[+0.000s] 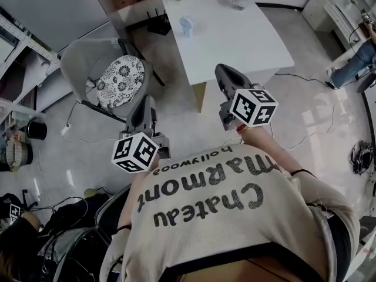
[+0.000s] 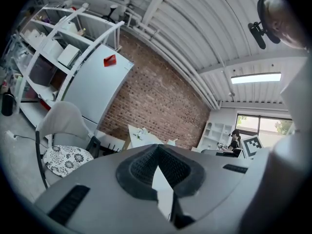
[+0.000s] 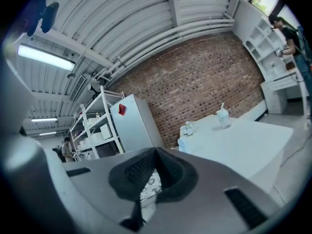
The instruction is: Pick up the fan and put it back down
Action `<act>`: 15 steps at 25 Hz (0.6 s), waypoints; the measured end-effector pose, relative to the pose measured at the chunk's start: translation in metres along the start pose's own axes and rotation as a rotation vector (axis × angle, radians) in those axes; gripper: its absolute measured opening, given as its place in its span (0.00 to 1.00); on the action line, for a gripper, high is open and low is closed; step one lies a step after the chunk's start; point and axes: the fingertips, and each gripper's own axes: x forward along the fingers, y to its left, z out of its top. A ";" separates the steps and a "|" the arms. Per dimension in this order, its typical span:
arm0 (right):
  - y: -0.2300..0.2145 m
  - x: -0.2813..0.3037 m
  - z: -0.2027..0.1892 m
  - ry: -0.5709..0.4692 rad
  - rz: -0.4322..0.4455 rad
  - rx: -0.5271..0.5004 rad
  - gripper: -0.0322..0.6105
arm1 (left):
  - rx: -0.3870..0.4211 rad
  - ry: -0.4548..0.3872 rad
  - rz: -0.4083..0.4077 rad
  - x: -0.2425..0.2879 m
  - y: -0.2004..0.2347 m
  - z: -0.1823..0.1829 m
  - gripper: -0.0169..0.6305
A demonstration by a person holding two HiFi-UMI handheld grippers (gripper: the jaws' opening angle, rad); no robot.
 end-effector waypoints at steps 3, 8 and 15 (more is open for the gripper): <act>-0.006 -0.003 0.002 0.010 0.013 -0.013 0.06 | -0.007 -0.011 0.018 0.000 -0.005 -0.002 0.03; -0.017 -0.010 0.005 0.041 0.036 -0.021 0.06 | -0.025 -0.008 0.038 0.000 -0.021 -0.010 0.03; -0.033 -0.019 0.008 0.054 0.058 -0.031 0.06 | -0.038 -0.023 0.066 0.000 -0.036 -0.019 0.03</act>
